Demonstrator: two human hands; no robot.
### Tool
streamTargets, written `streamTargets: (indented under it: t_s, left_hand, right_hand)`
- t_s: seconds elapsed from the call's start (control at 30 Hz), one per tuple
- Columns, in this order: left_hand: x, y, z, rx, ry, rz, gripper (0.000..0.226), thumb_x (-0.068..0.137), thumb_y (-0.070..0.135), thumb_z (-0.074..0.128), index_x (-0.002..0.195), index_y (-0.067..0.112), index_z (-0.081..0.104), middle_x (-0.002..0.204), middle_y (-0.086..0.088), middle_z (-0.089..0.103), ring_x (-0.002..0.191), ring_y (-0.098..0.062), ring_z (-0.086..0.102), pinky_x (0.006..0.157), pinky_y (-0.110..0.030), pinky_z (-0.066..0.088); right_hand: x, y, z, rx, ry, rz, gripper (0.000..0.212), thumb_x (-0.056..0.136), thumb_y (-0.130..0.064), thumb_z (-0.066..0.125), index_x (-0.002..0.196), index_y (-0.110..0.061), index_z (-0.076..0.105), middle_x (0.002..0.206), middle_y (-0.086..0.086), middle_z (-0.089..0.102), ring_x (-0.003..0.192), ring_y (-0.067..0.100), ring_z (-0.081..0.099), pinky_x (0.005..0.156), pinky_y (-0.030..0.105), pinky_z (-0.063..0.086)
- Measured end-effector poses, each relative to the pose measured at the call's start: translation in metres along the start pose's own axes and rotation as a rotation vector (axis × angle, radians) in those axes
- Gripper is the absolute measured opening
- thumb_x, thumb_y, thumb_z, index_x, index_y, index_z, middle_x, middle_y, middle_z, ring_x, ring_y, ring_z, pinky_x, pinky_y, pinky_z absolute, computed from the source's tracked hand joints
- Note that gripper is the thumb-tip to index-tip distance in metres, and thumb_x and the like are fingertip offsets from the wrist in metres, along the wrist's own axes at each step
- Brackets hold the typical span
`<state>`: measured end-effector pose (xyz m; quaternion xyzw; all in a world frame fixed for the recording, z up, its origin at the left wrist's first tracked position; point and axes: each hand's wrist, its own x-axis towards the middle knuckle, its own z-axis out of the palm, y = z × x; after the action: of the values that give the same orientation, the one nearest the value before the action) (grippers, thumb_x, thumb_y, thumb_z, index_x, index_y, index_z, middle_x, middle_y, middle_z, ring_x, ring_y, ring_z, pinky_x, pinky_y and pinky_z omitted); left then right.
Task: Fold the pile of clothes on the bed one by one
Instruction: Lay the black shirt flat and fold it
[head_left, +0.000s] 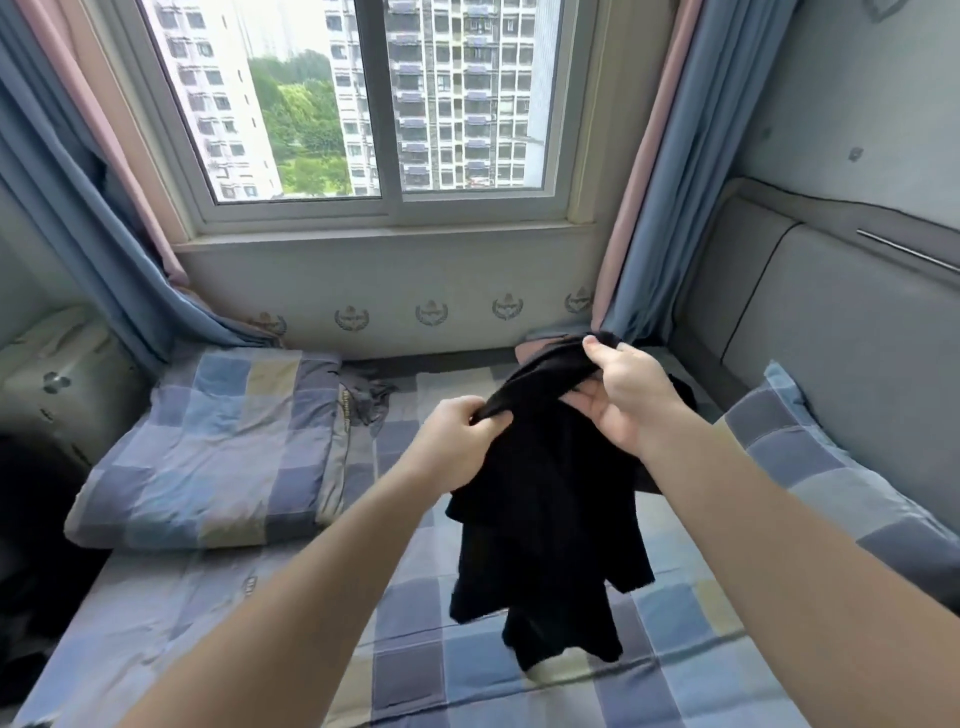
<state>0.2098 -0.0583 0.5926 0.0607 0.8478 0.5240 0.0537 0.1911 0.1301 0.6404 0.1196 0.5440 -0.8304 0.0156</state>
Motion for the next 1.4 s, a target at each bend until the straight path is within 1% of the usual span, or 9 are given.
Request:
streamTargets:
  t_s: [0.17,0.33,0.47,0.7,0.87,1.0,1.13,1.2,1.4]
  left_hand:
    - [0.023,0.041,0.026,-0.352,0.199,-0.057,0.024,0.101,0.031,0.056,0.09,0.019,0.074,0.089,-0.003,0.076,0.087,-0.025,0.072,0.08,-0.042,0.058]
    - [0.037,0.079,0.066,-0.632,0.258,-0.223,0.029,0.105,0.028,0.052,0.092,0.006,0.065,0.091,-0.014,0.069,0.077,-0.023,0.07,0.072,-0.039,0.062]
    - [0.044,0.104,0.093,-0.762,0.207,-0.297,0.029,0.105,0.031,0.051,0.104,0.006,0.065,0.102,-0.016,0.07,0.093,-0.03,0.07,0.094,-0.049,0.056]
    - [0.061,0.093,0.103,-0.445,0.284,-0.325,0.03,0.1,0.039,0.058,0.091,0.011,0.061,0.094,-0.014,0.064,0.085,-0.028,0.061,0.081,-0.042,0.051]
    - [0.063,0.084,0.108,-0.35,0.347,-0.324,0.026,0.094,0.034,0.07,0.088,0.009,0.065,0.092,-0.015,0.065,0.081,-0.029,0.063,0.084,-0.052,0.059]
    - [0.055,0.099,0.107,-0.373,0.386,-0.121,0.028,0.094,0.033,0.07,0.111,0.012,0.064,0.109,-0.011,0.071,0.095,-0.026,0.068,0.087,-0.047,0.059]
    - [0.038,0.12,0.119,-0.258,0.067,0.094,0.046,0.089,0.044,0.074,0.129,0.028,0.061,0.119,0.012,0.07,0.105,0.001,0.067,0.082,-0.02,0.052]
    - [0.036,0.125,0.133,-0.256,-0.09,0.106,0.058,0.079,0.039,0.081,0.132,0.026,0.059,0.12,0.009,0.07,0.109,-0.004,0.068,0.088,-0.023,0.055]
    - [0.043,0.139,0.148,-0.193,-0.039,0.176,0.013,0.097,0.028,0.067,0.089,0.03,0.077,0.093,0.003,0.078,0.087,-0.013,0.074,0.075,-0.025,0.055]
  right_hand:
    - [-0.02,-0.001,-0.049,-0.283,-0.092,-0.079,0.022,0.099,-0.032,0.061,0.121,-0.033,0.058,0.125,-0.004,0.065,0.117,0.017,0.062,0.089,0.037,0.053]
    - [-0.054,0.029,-0.084,-0.53,-0.255,-0.082,0.076,0.065,-0.057,0.08,0.132,-0.032,0.054,0.12,-0.01,0.069,0.115,0.009,0.065,0.097,0.033,0.053]
    - [-0.043,0.024,-0.109,-0.648,-0.108,-0.21,0.05,0.078,-0.054,0.073,0.12,-0.028,0.066,0.109,-0.008,0.074,0.107,0.014,0.068,0.095,0.042,0.053]
    - [-0.014,-0.037,-0.168,-0.825,-0.197,-0.419,0.033,0.104,-0.03,0.053,0.093,-0.003,0.068,0.093,0.033,0.063,0.076,0.026,0.057,0.079,0.051,0.051]
    - [-0.001,-0.08,-0.179,-0.809,-0.234,-0.492,0.03,0.104,-0.023,0.054,0.084,-0.029,0.076,0.079,0.011,0.071,0.071,0.013,0.061,0.069,0.028,0.049]
    - [0.007,-0.103,-0.175,-0.914,-0.293,-0.535,0.025,0.103,-0.021,0.056,0.085,-0.017,0.073,0.082,0.019,0.068,0.07,0.019,0.059,0.069,0.041,0.051]
    - [0.009,-0.113,-0.16,-0.872,-0.313,-0.488,0.022,0.101,-0.026,0.06,0.09,-0.015,0.077,0.087,0.013,0.075,0.075,0.017,0.066,0.075,0.04,0.054]
    - [0.01,-0.126,-0.155,-0.747,-0.342,-0.415,0.02,0.098,-0.028,0.065,0.088,-0.017,0.079,0.086,0.008,0.077,0.08,0.019,0.074,0.075,0.036,0.06]
    - [0.015,-0.161,-0.157,-0.81,-0.485,-0.405,0.014,0.089,-0.03,0.076,0.084,-0.017,0.079,0.081,0.004,0.077,0.073,0.016,0.073,0.066,0.029,0.06]
